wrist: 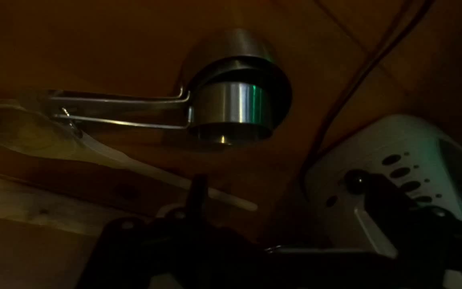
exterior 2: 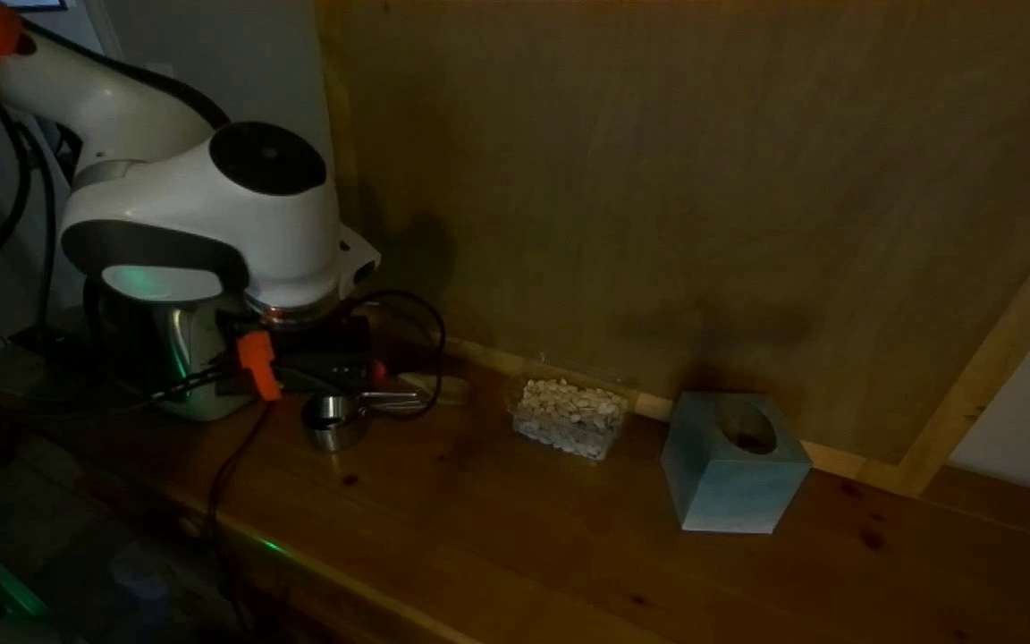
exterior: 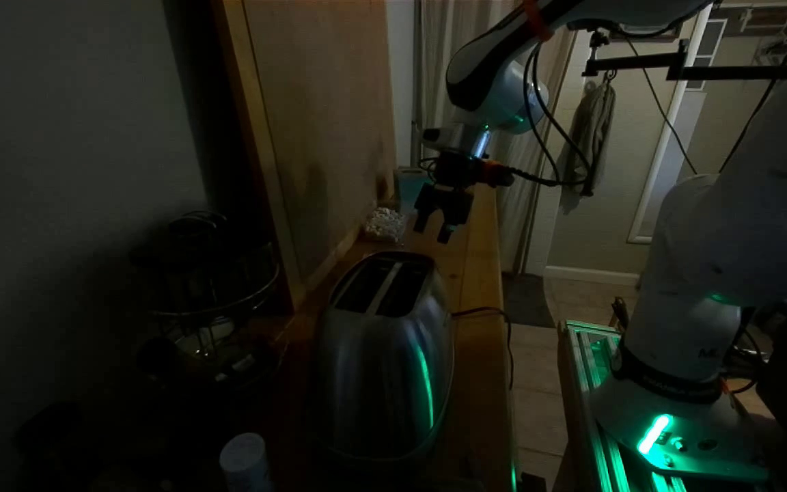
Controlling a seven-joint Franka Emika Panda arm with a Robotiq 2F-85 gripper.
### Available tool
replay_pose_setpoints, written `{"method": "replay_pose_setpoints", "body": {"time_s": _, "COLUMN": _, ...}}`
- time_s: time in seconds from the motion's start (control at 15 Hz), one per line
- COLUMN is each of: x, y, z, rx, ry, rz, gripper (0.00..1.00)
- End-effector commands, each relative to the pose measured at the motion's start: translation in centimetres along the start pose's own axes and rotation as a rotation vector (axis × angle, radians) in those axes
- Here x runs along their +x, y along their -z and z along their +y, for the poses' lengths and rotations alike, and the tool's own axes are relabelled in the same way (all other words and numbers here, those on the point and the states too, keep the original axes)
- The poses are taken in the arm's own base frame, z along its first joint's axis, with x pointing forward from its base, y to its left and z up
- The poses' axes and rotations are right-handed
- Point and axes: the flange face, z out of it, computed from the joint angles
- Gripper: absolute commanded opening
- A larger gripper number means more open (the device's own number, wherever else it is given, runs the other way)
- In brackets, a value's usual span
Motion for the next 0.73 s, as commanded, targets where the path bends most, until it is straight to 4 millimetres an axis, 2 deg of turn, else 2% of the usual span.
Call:
{"method": "replay_pose_setpoints", "body": {"time_s": 0.0, "x": 0.9, "y": 2.6, "z": -1.0, "rx": -0.017, "ry": -0.196, "rz": 0.047, "gripper": 1.0}}
{"method": "replay_pose_setpoints", "body": {"time_s": 0.33, "x": 1.5, "y": 4.0, "z": -1.3, "rx": -0.061, "ry": -0.438, "rz": 0.112, "gripper": 1.0}}
{"method": "replay_pose_setpoints", "body": {"time_s": 0.4, "x": 1.2, "y": 3.3, "z": -0.9, "rx": -0.045, "ry": -0.36, "rz": 0.07, "gripper": 1.0}}
{"method": "replay_pose_setpoints", "body": {"time_s": 0.67, "x": 1.2, "y": 3.4, "z": -0.9, "rx": -0.045, "ry": -0.367, "rz": 0.071, "gripper": 1.0}}
